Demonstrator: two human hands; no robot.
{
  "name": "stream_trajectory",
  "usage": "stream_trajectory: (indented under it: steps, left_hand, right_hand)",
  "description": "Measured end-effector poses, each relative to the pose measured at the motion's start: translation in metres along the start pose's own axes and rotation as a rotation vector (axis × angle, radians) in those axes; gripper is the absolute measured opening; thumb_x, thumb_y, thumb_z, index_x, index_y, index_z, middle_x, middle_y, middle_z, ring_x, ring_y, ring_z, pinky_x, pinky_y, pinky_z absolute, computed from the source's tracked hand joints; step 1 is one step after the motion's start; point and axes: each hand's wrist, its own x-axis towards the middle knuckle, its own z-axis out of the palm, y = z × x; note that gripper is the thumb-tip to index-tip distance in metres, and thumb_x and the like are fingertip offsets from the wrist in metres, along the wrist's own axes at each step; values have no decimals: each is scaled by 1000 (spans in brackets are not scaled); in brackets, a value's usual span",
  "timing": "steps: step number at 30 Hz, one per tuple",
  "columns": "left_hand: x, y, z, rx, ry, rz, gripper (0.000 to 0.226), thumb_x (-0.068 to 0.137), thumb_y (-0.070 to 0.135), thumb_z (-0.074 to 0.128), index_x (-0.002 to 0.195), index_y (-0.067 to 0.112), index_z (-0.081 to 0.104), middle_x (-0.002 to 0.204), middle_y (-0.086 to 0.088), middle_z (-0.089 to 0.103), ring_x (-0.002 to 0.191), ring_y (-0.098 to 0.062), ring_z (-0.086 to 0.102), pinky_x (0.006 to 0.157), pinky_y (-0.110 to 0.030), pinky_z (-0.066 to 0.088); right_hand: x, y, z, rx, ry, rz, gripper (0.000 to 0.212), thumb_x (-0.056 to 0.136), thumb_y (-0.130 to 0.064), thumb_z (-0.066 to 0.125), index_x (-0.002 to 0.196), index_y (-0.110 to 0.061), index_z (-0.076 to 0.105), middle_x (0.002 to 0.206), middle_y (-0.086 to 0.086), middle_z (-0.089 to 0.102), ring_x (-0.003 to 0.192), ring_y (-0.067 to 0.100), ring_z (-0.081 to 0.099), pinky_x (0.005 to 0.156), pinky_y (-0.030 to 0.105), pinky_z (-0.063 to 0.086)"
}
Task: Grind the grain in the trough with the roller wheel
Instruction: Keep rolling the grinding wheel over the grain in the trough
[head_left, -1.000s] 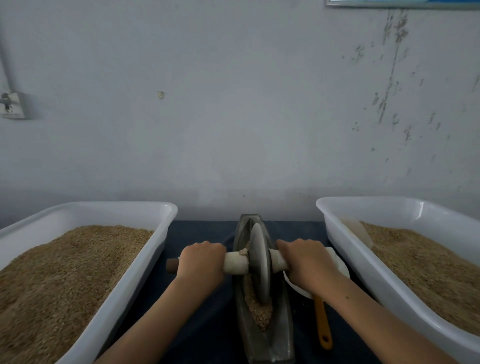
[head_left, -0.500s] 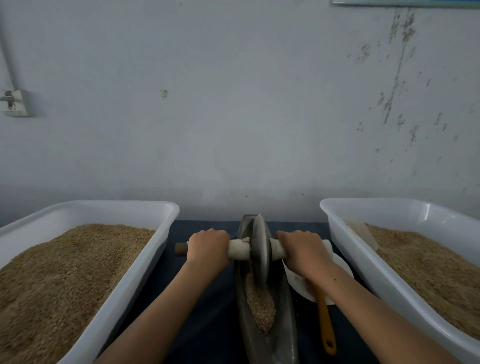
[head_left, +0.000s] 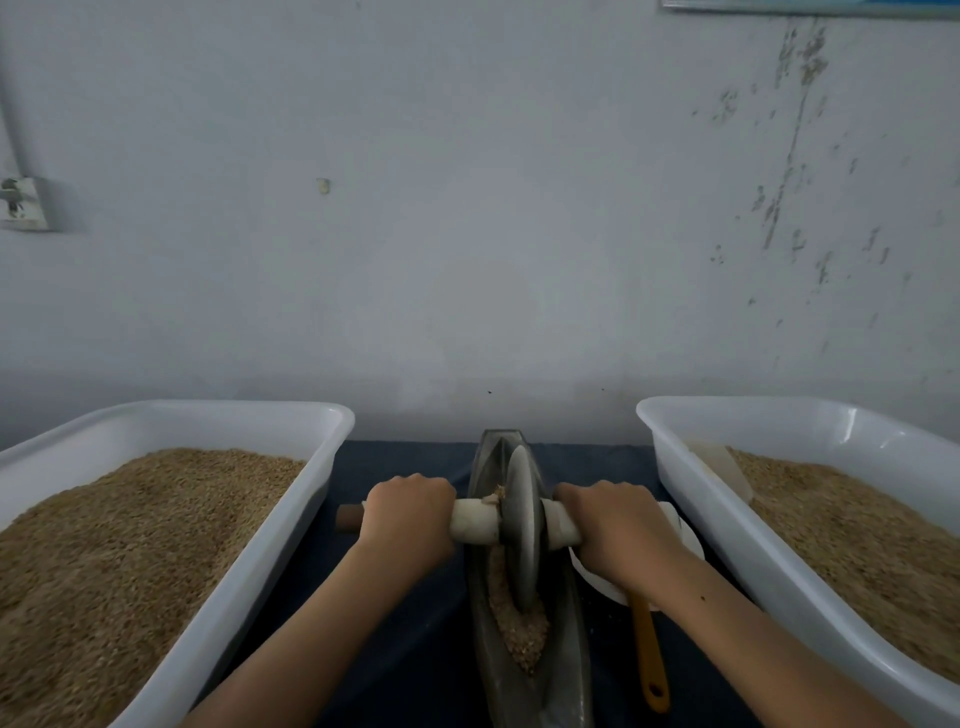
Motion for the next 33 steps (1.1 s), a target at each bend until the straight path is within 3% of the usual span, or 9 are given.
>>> stream_trajectory:
  steps: [6,16,21,25,33]
  left_hand:
    - [13,0,-1,-50,-13,-41,24,86,26,58,109,19,59,102,-2,63,93,-19,59,71,-28,39]
    - [-12,1,-1,19,18,9,24,89,26,57,113,22,56,105,1,63,93,-15,60,73,-26,40]
    - [-13,3,-3,52,35,28,23,88,30,58,111,22,56,103,2,63,91,-14,59,71,-25,39]
    - [0,1,-2,-9,-13,-23,24,87,27,56,110,21,58,104,1,63,94,-18,60,72,-28,40]
    - [9,4,-2,-25,13,-57,22,88,25,58,109,19,58,103,-1,63,94,-18,59,73,-28,40]
  right_hand:
    - [26,-2,-4,-45,-65,47,23,88,-17,54,109,-24,52,108,4,63,101,27,60,74,33,36]
    - [-6,-2,-1,9,25,-29,23,86,-24,57,107,-25,47,95,-2,63,87,21,60,65,30,30]
    - [-15,1,2,58,36,-22,22,86,-26,56,106,-26,48,96,-4,63,88,19,61,69,32,44]
    - [3,-2,-2,-23,-5,-13,21,87,-21,54,108,-23,49,96,1,63,91,24,61,66,31,29]
    - [21,1,-2,-45,-33,26,18,87,-18,52,104,-24,50,102,4,64,95,28,61,68,32,32]
